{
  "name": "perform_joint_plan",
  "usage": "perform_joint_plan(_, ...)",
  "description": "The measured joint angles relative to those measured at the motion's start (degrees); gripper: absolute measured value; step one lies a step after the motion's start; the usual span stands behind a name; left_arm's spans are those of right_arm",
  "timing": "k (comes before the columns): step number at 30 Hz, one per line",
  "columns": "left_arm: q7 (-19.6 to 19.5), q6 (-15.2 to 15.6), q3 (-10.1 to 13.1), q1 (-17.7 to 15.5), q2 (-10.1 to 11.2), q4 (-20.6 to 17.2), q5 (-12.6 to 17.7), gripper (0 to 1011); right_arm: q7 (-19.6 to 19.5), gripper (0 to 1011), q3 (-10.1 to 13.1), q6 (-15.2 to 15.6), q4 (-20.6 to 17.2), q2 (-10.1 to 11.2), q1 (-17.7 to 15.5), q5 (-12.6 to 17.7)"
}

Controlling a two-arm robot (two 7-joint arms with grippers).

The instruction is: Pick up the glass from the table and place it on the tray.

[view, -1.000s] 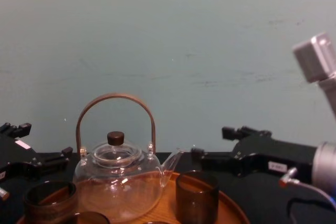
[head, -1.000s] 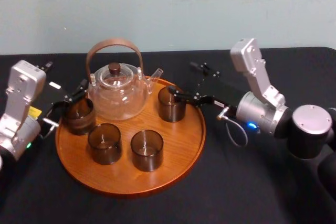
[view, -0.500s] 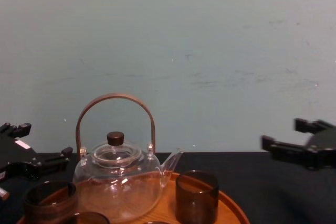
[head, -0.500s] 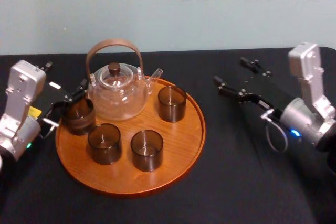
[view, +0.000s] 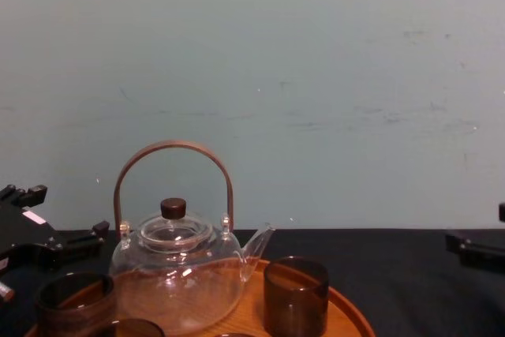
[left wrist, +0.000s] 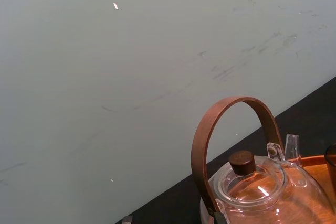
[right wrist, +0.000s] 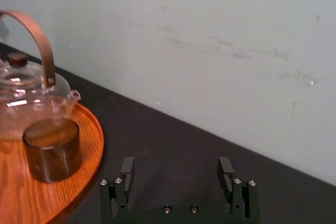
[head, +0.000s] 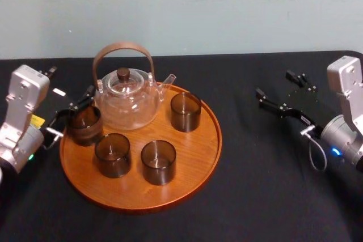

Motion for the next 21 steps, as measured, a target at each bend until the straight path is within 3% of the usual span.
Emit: perform_joint_plan(21, 0.0, 0.0, 0.0, 0.0, 0.0, 0.0, 0.0, 1001, 0.04, 1003, -0.08, 0.17, 0.11, -0.11, 0.13, -0.1)
